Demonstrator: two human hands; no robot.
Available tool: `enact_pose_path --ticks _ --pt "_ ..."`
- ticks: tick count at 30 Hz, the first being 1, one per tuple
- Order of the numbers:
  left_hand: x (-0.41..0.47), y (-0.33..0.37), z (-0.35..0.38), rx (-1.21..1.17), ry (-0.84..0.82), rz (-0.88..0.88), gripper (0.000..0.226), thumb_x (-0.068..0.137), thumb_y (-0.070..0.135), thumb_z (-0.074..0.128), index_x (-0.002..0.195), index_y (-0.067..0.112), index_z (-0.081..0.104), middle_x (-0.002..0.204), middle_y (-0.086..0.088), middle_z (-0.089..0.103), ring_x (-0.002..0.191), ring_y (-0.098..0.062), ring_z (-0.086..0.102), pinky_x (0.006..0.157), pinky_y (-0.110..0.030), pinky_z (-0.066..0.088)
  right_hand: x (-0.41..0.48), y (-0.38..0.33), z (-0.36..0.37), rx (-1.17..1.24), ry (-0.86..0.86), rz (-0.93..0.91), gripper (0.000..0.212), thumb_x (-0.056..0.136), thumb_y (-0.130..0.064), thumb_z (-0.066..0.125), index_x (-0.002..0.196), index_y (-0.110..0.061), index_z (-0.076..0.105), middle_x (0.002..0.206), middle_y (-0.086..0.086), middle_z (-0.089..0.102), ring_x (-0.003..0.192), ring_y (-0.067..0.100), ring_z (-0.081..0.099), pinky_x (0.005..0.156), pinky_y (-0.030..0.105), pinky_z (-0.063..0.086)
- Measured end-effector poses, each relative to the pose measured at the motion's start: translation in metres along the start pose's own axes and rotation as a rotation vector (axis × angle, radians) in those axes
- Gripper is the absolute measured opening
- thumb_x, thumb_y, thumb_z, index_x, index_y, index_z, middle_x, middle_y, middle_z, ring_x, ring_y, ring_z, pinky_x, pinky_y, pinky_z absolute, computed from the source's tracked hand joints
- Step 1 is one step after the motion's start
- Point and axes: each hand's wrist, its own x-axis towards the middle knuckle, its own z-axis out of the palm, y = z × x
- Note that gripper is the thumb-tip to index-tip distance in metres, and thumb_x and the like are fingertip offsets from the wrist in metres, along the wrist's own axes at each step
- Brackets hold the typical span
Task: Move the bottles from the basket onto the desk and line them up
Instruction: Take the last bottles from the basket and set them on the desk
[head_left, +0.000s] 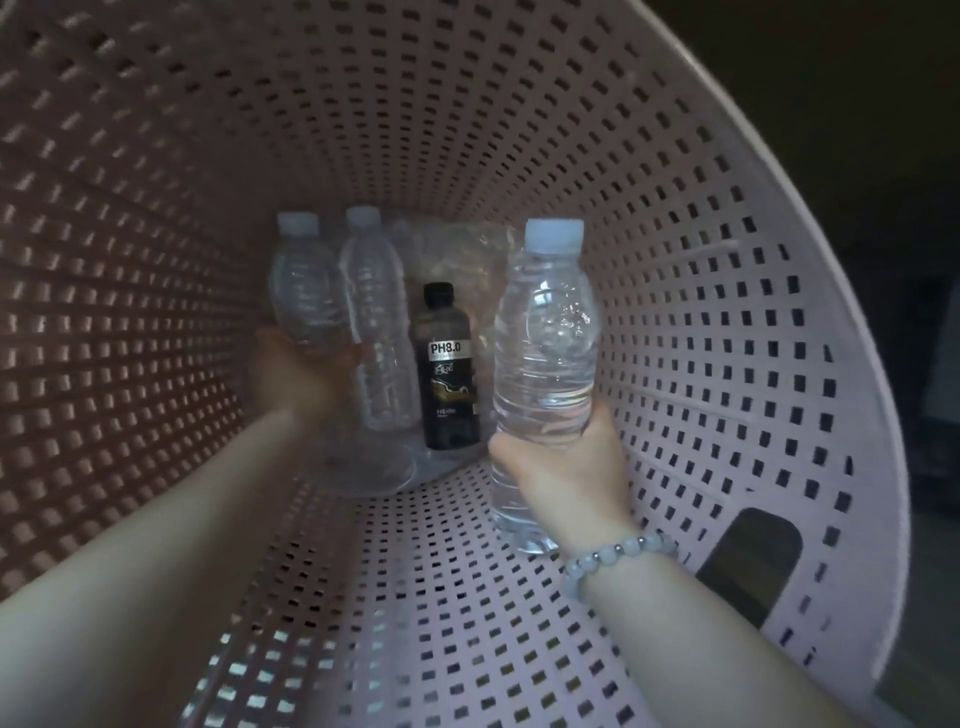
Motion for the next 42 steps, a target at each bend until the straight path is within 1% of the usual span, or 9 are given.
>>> enact_pose_path --ticks 4,7,10,13,19,24,28,38,42 --pt "-0.037 0.025 -0.039 -0.031 -0.063 -0.029 0.061 0.072 0.035 0.079 0.114 0.002 0.051 0.094 -0.001 0.056 0.082 -0.015 0.056 0.058 -0.017 0.033 -0.014 -0.008 -0.007 -0.001 0.009 -0.008 0.042 0.064 -0.011 0.079 0.088 -0.029 0.049 0.081 -0.011 0.062 0.073 0.003 0.059 0.056 0.017 0.04" --pt "-0.059 0.038 -0.072 -0.045 -0.108 0.019 0.061 0.071 0.028 0.081 0.117 0.008 0.047 0.096 -0.001 0.059 0.079 -0.014 0.056 0.055 -0.015 0.036 -0.029 -0.017 -0.013 -0.01 0.013 -0.005 0.043 0.064 -0.01 0.079 0.088 -0.03 0.05 0.081 -0.01 0.062 0.072 0.006 0.06 0.057 0.02 0.043" --pt "-0.084 0.058 -0.113 -0.03 -0.124 0.121 0.06 0.067 0.024 0.084 0.113 0.015 0.046 0.099 0.001 0.063 0.079 -0.015 0.058 0.067 -0.017 0.045 -0.051 -0.03 -0.022 0.024 0.037 0.005 0.039 0.065 -0.008 0.078 0.085 -0.029 0.051 0.077 -0.008 0.064 0.069 0.01 0.062 0.057 0.024 0.047" --pt "-0.113 0.085 -0.155 -0.042 -0.155 0.17 0.064 0.068 0.021 0.082 0.12 0.016 0.045 0.104 -0.001 0.066 0.078 -0.011 0.056 0.063 -0.012 0.042 -0.08 -0.051 -0.035 0.069 0.044 0.013 0.036 0.068 -0.007 0.077 0.088 -0.025 0.052 0.077 -0.005 0.064 0.067 0.009 0.06 0.054 0.023 0.042" --pt "-0.179 0.148 -0.249 -0.11 -0.197 0.282 0.063 0.063 0.032 0.084 0.113 0.026 0.046 0.1 0.007 0.066 0.086 -0.013 0.063 0.081 -0.029 0.05 -0.167 -0.106 -0.079 0.199 0.011 -0.023 0.042 0.07 -0.011 0.079 0.098 -0.029 0.052 0.091 -0.01 0.06 0.08 0.008 0.055 0.074 0.028 0.041" --pt "-0.257 0.202 -0.346 -0.123 -0.216 0.38 0.058 0.066 0.034 0.081 0.11 0.03 0.044 0.087 0.016 0.055 0.081 -0.009 0.052 0.076 -0.024 0.038 -0.257 -0.146 -0.128 0.32 -0.01 -0.056 0.051 0.067 -0.011 0.079 0.109 -0.027 0.053 0.098 -0.007 0.065 0.093 0.016 0.062 0.091 0.036 0.05" --pt "-0.316 0.223 -0.416 -0.09 -0.272 0.486 0.055 0.066 0.036 0.081 0.106 0.032 0.043 0.086 0.017 0.059 0.081 -0.01 0.058 0.074 -0.025 0.041 -0.332 -0.16 -0.165 0.404 -0.02 -0.147 0.043 0.067 -0.006 0.079 0.101 -0.026 0.063 0.094 -0.005 0.072 0.091 0.015 0.068 0.089 0.042 0.053" --pt "-0.441 0.285 -0.513 -0.178 -0.357 0.682 0.054 0.065 0.033 0.082 0.106 0.027 0.047 0.086 0.007 0.063 0.081 -0.018 0.059 0.072 -0.027 0.041 -0.473 -0.175 -0.261 0.567 0.129 -0.284 0.044 0.049 -0.009 0.076 0.09 -0.014 0.063 0.085 0.001 0.07 0.087 0.02 0.067 0.079 0.034 0.054" --pt "-0.48 0.323 -0.529 -0.181 -0.396 0.847 0.055 0.066 0.035 0.081 0.109 0.025 0.048 0.094 0.003 0.063 0.086 -0.019 0.06 0.079 -0.029 0.045 -0.517 -0.174 -0.297 0.69 0.201 -0.374 0.043 0.065 -0.005 0.079 0.102 -0.017 0.06 0.095 0.001 0.068 0.092 0.016 0.064 0.081 0.031 0.05"
